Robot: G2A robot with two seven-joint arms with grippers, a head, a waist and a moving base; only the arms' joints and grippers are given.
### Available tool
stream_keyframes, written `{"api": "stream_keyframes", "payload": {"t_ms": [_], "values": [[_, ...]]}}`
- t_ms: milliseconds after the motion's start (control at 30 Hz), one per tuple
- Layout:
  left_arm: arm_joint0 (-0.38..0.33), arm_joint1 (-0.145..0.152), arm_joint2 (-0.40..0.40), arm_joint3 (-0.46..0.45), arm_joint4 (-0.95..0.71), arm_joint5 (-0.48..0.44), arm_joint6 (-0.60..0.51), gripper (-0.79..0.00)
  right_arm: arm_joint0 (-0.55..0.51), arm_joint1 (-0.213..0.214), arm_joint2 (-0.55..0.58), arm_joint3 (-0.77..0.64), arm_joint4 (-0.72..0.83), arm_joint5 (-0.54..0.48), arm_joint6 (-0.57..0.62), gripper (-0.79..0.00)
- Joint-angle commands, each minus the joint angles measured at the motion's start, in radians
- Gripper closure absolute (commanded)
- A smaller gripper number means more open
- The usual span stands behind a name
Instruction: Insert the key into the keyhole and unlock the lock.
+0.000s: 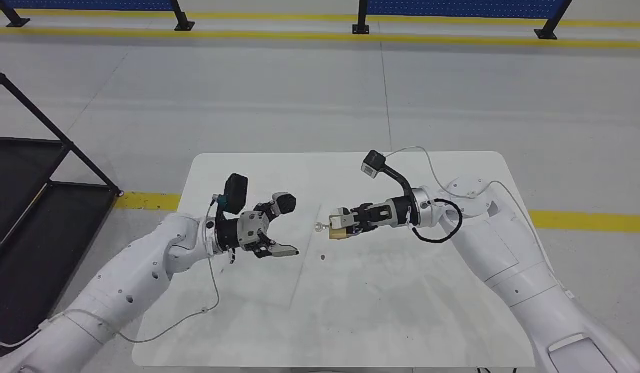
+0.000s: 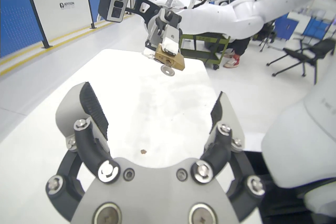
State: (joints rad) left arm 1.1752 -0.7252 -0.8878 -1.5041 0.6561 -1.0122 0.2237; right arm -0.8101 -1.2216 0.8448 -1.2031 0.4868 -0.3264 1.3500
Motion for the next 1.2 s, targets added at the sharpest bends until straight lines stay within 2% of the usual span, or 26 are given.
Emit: {"api": "stream_keyframes", "payload": {"t_ms": [0, 167, 367, 667, 733, 833, 1133, 1167], "values": [[-0.042, 0.018, 0.04, 0.0, -0.317, 0.0, -0.221, -0.785, 0.0, 0.0, 0.0, 0.0, 0.0, 0.0, 0.0, 0.0], [-0.107, 0.039, 0.097, 0.041, -0.771, 0.002, -0.562, -0.785, 0.0, 0.0, 0.0, 0.0, 0.0, 0.0, 0.0, 0.0], [-0.166, 0.052, 0.143, 0.037, -1.231, 0.197, -1.009, -0.785, 0.0, 0.0, 0.0, 0.0, 0.0, 0.0, 0.0, 0.0], [-0.16, 0.051, 0.144, 0.026, -1.253, 0.208, -1.022, -0.785, 0.0, 0.0, 0.0, 0.0, 0.0, 0.0, 0.0, 0.0], [-0.151, 0.049, 0.134, 0.027, -1.214, 0.204, -1.002, -0.785, 0.0, 0.0, 0.0, 0.0, 0.0, 0.0, 0.0, 0.0], [-0.122, 0.041, 0.139, 0.008, -1.252, 0.183, -0.993, -0.785, 0.0, 0.0, 0.0, 0.0, 0.0, 0.0, 0.0, 0.0], [-0.09, 0.015, 0.146, 0.034, -1.35, 0.132, -1.042, -0.785, 0.0, 0.0, 0.0, 0.0, 0.0, 0.0, 0.0, 0.0], [-0.087, 0.012, 0.147, 0.037, -1.364, 0.125, -1.049, -0.751, 0.0, 0.0, 0.0, 0.0, 0.0, 0.0, 0.0, 0.0]]}}
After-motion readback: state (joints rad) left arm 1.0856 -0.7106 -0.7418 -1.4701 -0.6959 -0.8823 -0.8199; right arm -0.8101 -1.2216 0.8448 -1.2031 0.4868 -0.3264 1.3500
